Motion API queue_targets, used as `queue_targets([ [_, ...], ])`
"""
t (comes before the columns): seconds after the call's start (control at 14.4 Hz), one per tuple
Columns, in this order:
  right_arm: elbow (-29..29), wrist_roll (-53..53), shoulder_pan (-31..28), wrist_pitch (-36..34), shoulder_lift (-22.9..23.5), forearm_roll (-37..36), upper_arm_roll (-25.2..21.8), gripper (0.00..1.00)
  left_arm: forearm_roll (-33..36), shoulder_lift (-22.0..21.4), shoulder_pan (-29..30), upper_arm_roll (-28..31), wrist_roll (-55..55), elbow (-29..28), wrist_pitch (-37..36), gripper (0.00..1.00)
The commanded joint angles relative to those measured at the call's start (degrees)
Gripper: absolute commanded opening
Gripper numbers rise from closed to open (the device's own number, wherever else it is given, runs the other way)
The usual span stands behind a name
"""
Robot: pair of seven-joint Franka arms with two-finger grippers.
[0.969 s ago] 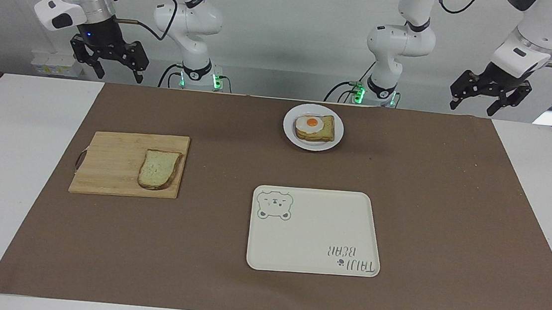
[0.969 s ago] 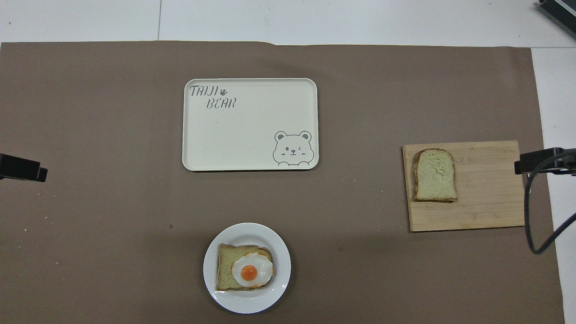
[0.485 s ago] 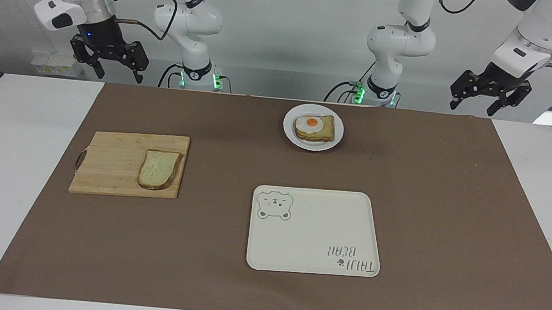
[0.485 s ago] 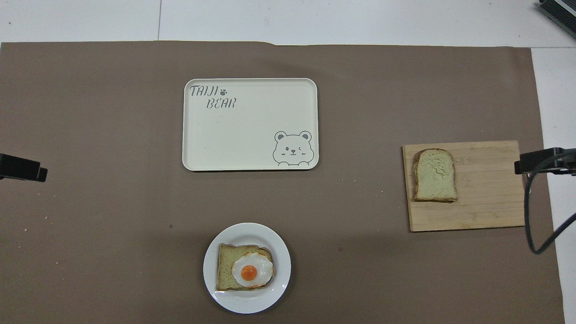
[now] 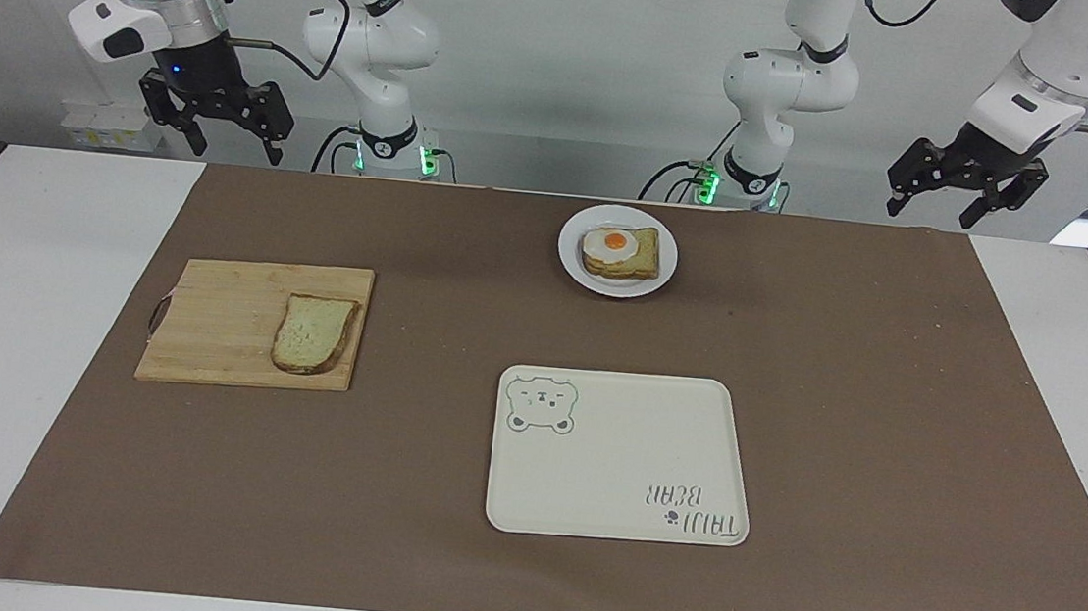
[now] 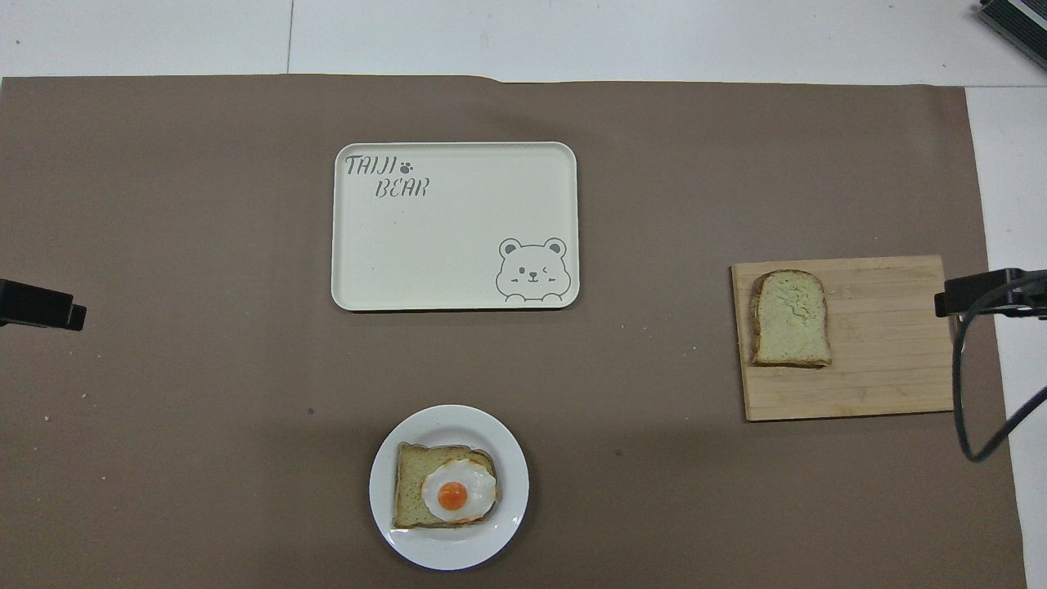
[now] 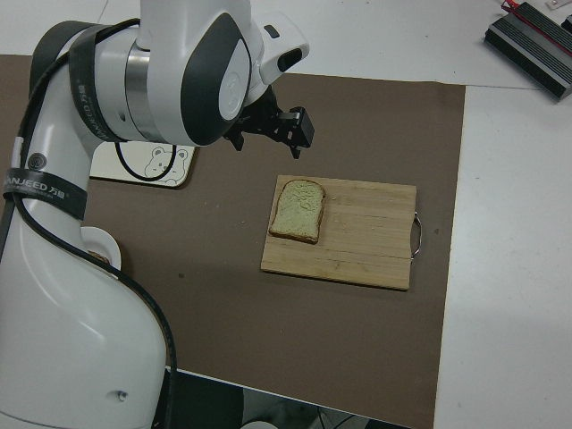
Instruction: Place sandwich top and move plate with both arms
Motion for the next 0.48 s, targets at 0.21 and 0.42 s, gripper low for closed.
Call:
queue_targets([
  [0.21, -1.57, -0.73, -0.20, 1.45, -0.98, 0.42, 0.11, 1.00, -0.49, -0.20, 0.33, 0.00, 0.03, 0.33, -0.81, 1.00],
  [0.42, -1.66, -0.73, -0.28, 2.24, -0.89, 0.42, 0.02, 1.00, -0.49, -0.20, 0.33, 0.00, 0.11, 0.33, -0.81, 1.00],
])
